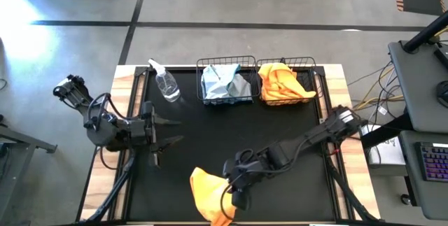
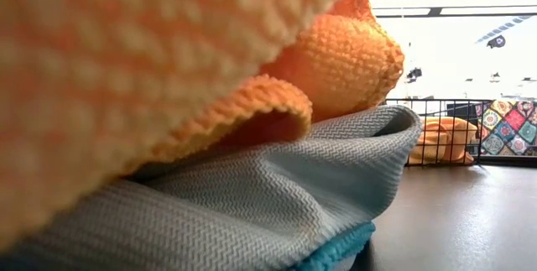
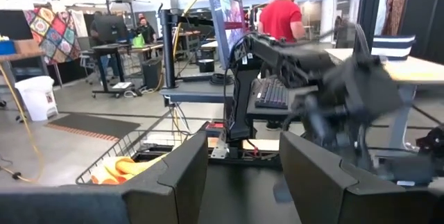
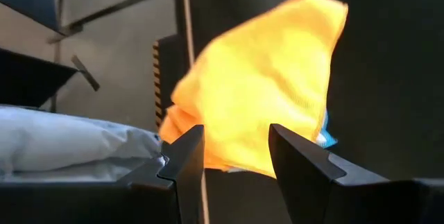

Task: Sort microfiber towel by color & place in baskets
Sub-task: Put the orange microfiber towel into the right black wire basket

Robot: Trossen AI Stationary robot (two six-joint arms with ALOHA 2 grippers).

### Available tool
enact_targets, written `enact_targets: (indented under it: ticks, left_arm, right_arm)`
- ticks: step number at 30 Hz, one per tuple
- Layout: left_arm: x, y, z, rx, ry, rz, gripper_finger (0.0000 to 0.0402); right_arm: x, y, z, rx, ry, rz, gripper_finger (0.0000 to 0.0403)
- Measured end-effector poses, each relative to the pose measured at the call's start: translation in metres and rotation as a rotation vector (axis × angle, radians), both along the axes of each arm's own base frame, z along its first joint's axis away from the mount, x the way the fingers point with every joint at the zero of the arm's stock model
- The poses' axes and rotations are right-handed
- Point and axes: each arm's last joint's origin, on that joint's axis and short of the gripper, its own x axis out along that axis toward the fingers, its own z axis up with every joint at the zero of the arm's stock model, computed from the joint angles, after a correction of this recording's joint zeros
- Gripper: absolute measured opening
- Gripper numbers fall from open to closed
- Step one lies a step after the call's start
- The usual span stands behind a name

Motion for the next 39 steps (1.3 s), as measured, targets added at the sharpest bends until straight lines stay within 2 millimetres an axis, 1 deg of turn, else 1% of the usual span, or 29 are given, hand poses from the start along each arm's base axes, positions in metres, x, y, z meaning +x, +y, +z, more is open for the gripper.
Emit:
enact_targets:
  ticks: [9, 13, 16, 18, 28, 33, 39]
  left_arm:
    - [0.004, -0.003, -0.003, -0.061, 0.000, -0.003, 0.0165]
    - [0.005, -0.005, -0.004, -0.106, -0.005, -0.019, 0.0165]
    - [0.006, -0.006, -0.005, -0.116, -0.003, -0.060, 0.0165]
    - [0.006, -0.007, -0.005, -0.115, -0.002, -0.083, 0.0165]
    - [0.006, -0.007, -0.005, -0.061, 0.007, -0.084, 0.0165]
    - [0.006, -0.007, -0.005, -0.054, 0.012, -0.089, 0.0165]
    - [0.006, -0.009, -0.006, -0.050, 0.016, -0.142, 0.0165]
  right_arm:
    - [0.020, 0.011, -0.053, -0.026, 0.131, 0.011, 0.0155]
    - [0.024, 0.014, -0.069, -0.002, 0.182, 0.013, 0.0155]
    - [0.026, 0.015, -0.076, 0.011, 0.207, -0.019, 0.0155]
    - [0.026, 0.015, -0.076, 0.020, 0.214, -0.033, 0.0155]
    - [0.029, 0.011, -0.077, 0.070, 0.247, -0.140, 0.0155]
    - [0.033, 0.011, -0.090, 0.106, 0.299, -0.228, 0.0155]
    - [0.041, 0.017, -0.108, 0.157, 0.321, -0.252, 0.0155]
